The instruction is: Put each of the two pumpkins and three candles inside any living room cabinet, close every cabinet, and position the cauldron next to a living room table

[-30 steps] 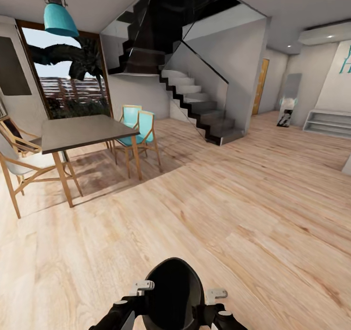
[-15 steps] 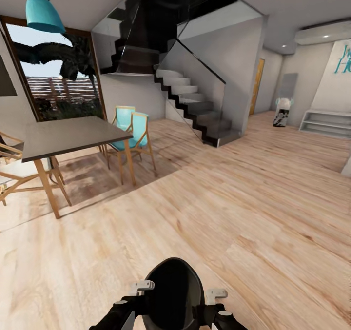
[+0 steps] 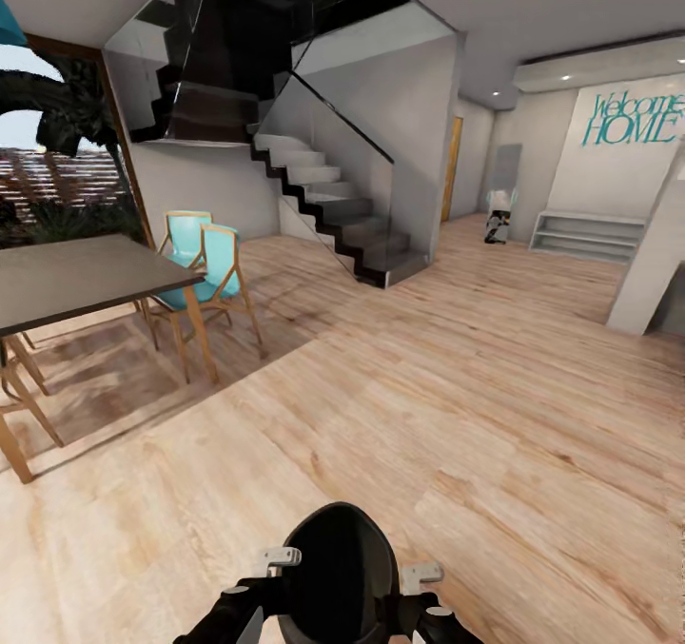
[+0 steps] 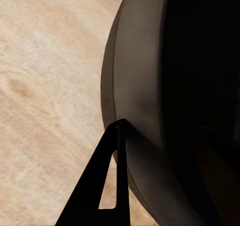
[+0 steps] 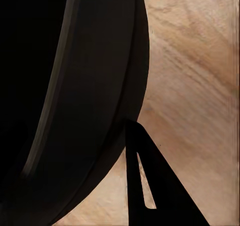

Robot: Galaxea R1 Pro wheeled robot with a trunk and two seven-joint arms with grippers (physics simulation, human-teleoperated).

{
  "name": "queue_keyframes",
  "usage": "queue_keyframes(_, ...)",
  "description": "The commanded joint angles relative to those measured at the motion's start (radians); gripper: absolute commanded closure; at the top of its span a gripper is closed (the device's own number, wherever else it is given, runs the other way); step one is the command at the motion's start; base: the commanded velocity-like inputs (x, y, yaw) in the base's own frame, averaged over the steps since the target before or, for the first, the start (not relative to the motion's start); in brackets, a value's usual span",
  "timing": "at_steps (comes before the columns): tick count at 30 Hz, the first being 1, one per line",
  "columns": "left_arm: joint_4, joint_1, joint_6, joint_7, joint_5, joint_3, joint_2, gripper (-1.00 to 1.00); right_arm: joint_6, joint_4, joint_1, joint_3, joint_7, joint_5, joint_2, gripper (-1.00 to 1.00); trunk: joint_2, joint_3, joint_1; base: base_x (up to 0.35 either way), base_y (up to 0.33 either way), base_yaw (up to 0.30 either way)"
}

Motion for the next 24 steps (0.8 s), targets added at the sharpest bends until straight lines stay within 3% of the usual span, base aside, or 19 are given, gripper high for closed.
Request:
queue_keyframes(1, -0.005, 0.0, -0.001, 0.008, 0.001, -0.01, 0.0, 1.0, 0.005, 0.0, -0.001, -0.002, 0.002, -0.018, 0.002, 1.0, 0.0, -0.001, 0.0, 0.322, 0.0, -0.279)
queue_keyframes(24, -0.005, 0.0, -0.001, 0.008, 0.001, -0.01, 0.001, 1.0, 0.005, 0.0, -0.001, -0.002, 0.002, -0.018, 0.002, 1.0, 0.0, -0.001, 0.0, 0.319, 0.0, -0.279)
